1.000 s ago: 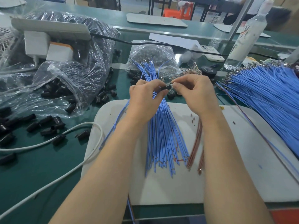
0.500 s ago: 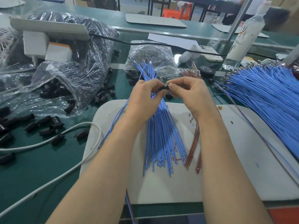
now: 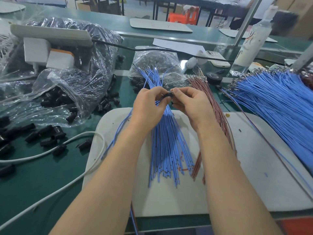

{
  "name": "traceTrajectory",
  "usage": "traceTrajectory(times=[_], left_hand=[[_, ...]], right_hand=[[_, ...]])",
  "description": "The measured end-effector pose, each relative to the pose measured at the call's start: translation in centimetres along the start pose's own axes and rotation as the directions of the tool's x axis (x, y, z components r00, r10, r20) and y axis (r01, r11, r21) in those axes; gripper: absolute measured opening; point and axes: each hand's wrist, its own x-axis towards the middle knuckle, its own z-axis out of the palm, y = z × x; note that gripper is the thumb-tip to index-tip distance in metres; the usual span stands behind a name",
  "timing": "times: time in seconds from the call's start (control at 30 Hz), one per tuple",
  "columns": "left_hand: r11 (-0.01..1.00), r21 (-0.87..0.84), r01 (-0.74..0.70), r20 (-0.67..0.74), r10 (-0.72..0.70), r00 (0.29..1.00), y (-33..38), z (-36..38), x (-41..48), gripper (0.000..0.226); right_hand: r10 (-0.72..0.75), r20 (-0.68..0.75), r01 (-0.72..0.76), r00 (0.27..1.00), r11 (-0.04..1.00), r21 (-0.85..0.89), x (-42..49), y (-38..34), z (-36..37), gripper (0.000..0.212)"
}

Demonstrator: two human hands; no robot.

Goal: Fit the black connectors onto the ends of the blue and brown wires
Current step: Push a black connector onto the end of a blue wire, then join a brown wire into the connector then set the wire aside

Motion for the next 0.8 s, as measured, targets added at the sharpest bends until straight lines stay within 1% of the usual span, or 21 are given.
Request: traceTrajectory(times=[0.1, 0.2, 0.27, 0.33, 0.43, 0.5, 0.53, 0.6, 0.63, 0.73, 0.77, 0.8], left_hand=[[0.999, -0.035, 0.016, -0.063, -0.018, 0.998, 0.4, -0.3, 0.1, 0.012], [0.998, -0.068, 0.018, -0.165, -0.029, 0.986, 1.2, -0.8, 0.3, 0.012], [0.998, -0.06, 0.008, -0.204, -0.02, 0.979, 1.6, -1.1, 0.6, 0.012], [1.0, -0.031, 0.004, -0.175, -0.01, 0.984, 2.0, -1.4, 0.8, 0.013], [0.999, 0.032, 0.021, -0.081, -0.018, 0.997, 2.4, -1.3, 1.2, 0.016], [0.999, 0.039, 0.017, -0.073, -0.015, 0.997, 3.4, -1.2, 1.5, 0.015], [1.0, 0.025, 0.002, -0.086, 0.001, 0.996, 4.3, -1.1, 1.7, 0.015], [0.998, -0.04, -0.044, -0.137, 0.038, 0.99, 6.8, -1.0, 2.7, 0.016], [0.992, -0.107, -0.063, -0.168, 0.045, 0.985, 8.3, -1.0, 3.5, 0.018], [0.934, -0.339, -0.112, -0.266, 0.019, 0.964, 12.7, -0.8, 6.3, 0.018], [0.91, -0.395, -0.127, -0.296, 0.005, 0.955, 13.8, -0.5, 7.2, 0.018], [0.879, -0.456, -0.136, -0.314, -0.016, 0.949, 14.8, 0.0, 8.0, 0.017]], right_hand=[[0.024, 0.021, -0.026, 0.999, 0.996, 0.09, -0.2, -0.5, 0.5, 0.01], [0.065, 0.131, -0.094, 0.989, 0.97, 0.226, -0.4, -1.1, 0.9, 0.017], [0.08, 0.17, -0.125, 0.982, 0.954, 0.272, -0.5, -1.4, 0.9, 0.019], [0.063, 0.138, -0.099, 0.988, 0.957, 0.271, -0.6, -1.5, 0.8, 0.02], [0.01, 0.073, -0.026, 0.997, 0.976, 0.218, -0.6, -1.7, 0.7, 0.021], [0.01, 0.087, -0.028, 0.996, 0.976, 0.216, -0.8, -2.0, 0.6, 0.022], [0.028, 0.112, -0.055, 0.993, 0.97, 0.239, -0.9, -2.4, 0.4, 0.024], [0.067, 0.19, -0.119, 0.979, 0.953, 0.279, -1.3, -3.3, -0.3, 0.033], [0.06, 0.238, -0.131, 0.969, 0.946, 0.297, -1.7, -3.8, -1.1, 0.035], [-0.056, 0.371, -0.088, 0.927, 0.928, 0.362, -3.5, -5.5, -4.6, 0.026], [-0.087, 0.373, -0.061, 0.924, 0.928, 0.367, -4.1, -6.1, -6.2, 0.023], [-0.096, 0.339, -0.032, 0.936, 0.936, 0.352, -4.6, -6.6, -8.0, 0.022]])
